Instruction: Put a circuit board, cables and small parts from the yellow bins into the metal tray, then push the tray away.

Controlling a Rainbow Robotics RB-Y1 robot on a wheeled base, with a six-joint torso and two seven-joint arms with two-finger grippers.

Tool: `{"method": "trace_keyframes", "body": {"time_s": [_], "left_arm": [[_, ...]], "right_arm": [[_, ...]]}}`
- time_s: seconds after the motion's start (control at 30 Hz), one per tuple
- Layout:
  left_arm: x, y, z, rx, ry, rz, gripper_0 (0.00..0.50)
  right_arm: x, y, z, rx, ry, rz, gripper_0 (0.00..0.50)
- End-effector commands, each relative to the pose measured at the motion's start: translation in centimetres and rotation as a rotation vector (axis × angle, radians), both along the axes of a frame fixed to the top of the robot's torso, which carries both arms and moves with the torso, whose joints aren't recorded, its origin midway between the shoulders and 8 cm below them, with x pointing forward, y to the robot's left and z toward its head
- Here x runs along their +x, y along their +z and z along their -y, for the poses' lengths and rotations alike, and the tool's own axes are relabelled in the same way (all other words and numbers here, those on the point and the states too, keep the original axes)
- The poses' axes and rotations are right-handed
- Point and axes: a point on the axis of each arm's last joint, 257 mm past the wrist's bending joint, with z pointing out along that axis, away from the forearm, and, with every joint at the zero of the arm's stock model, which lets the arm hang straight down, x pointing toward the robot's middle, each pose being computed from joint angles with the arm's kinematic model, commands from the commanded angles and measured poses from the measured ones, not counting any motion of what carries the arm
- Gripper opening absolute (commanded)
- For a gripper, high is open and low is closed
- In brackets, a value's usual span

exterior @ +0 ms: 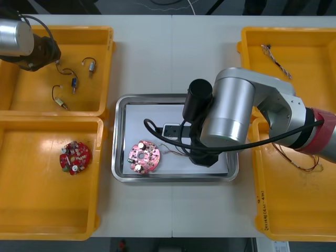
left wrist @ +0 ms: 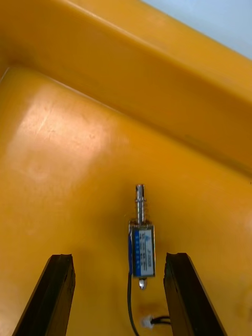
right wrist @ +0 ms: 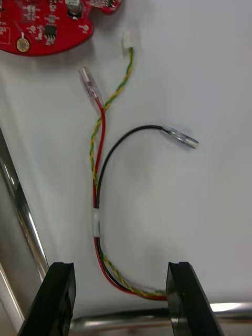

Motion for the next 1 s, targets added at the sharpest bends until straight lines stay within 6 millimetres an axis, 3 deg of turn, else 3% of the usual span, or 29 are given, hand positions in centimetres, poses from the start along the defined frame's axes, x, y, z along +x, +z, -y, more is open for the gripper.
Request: {"method": "trace_keyframes", "body": {"time_s": [0.03,0.27,0.47,0.6,0.87,0.9,0.93,0.97,1.0], "left_arm": [[2.1,3.0,2.4,0.056,-0.089,0.065,0.500],[2.5,2.8,3.1,0.042,-0.096,0.083,0.500],[2.7,1.7,3.3,0.047,-0.097,0.083,0.500],[2.9,1.0,3.1,0.072,-0.099,0.096,0.500],[3.0,0.5,3.3,0.073,-0.106,0.100,0.500],[3.0,0.4,3.3,0.073,-0.105,0.098,0.449],[3.0,0.4,3.4,0.075,-0.107,0.101,0.153],[2.9,0.2,3.3,0.075,-0.106,0.098,0.003],[2.9,0.3,3.2,0.075,-0.105,0.098,0.000]], "right_arm": [[0.5,6.1,-1.8,0.050,0.028,0.056,0.500],[-0.3,10.0,1.5,0.011,-0.053,0.034,0.500],[0.8,14.3,1.1,0.132,-0.085,0.088,0.500],[1.5,16.1,1.5,0.179,-0.114,0.109,0.500],[3.8,18.4,6.3,0.260,-0.276,0.122,0.500],[4.0,18.5,6.8,0.266,-0.289,0.123,0.500],[4.4,18.8,7.8,0.276,-0.321,0.127,0.500],[4.7,19.0,8.8,0.281,-0.348,0.131,0.500],[4.9,19.2,9.3,0.285,-0.363,0.136,0.500]]}}
